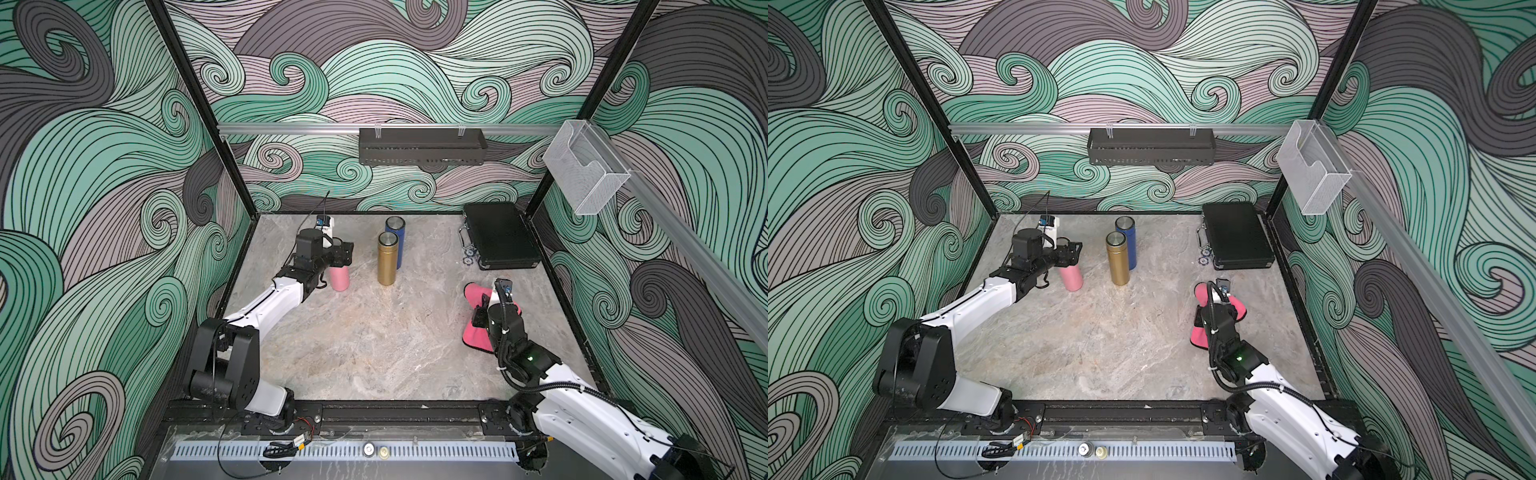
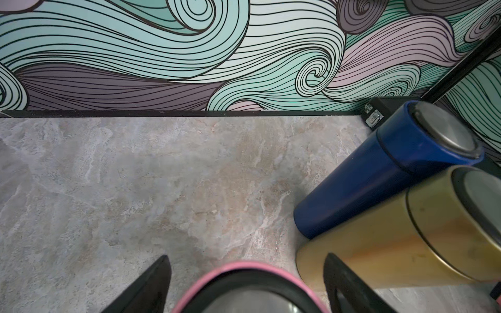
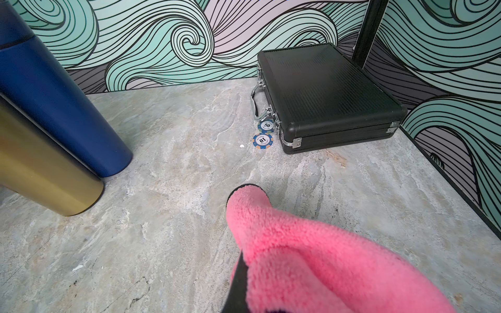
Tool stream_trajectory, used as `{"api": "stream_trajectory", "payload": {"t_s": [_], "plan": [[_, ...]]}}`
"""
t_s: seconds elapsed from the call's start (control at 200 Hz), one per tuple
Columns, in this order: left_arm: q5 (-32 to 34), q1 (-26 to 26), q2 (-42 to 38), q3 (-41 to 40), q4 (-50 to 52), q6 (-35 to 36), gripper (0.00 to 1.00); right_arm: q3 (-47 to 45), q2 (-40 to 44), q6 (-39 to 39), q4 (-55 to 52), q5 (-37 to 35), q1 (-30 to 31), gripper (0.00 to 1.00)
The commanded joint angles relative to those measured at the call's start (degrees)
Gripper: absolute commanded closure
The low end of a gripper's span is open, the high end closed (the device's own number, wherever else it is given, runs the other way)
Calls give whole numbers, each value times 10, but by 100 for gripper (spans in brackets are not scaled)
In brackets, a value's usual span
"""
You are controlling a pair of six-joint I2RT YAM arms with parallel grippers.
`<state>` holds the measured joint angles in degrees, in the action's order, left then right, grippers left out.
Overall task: Wipe the surface of the thermos
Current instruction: Pick up the thermos from the center of the board.
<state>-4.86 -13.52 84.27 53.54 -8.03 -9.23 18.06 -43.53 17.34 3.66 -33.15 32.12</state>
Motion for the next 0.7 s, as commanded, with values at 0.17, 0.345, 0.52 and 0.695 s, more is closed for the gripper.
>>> {"api": "stream_trajectory", "payload": {"t_s": [0.17, 0.345, 0.52, 0.695], "plan": [[-18, 2, 10, 15, -2, 28, 42, 7, -2, 0, 7, -3, -4, 100], [-33, 2, -5, 10, -4, 24, 81, 8, -3, 0, 8, -2, -4, 100], [-46, 0, -24, 1, 3, 27, 81, 10, -8, 0, 8, -1, -4, 100], [-46, -4, -40, 5, 11, 34, 49, 10, -8, -1, 6, 0, -4, 100]]}}
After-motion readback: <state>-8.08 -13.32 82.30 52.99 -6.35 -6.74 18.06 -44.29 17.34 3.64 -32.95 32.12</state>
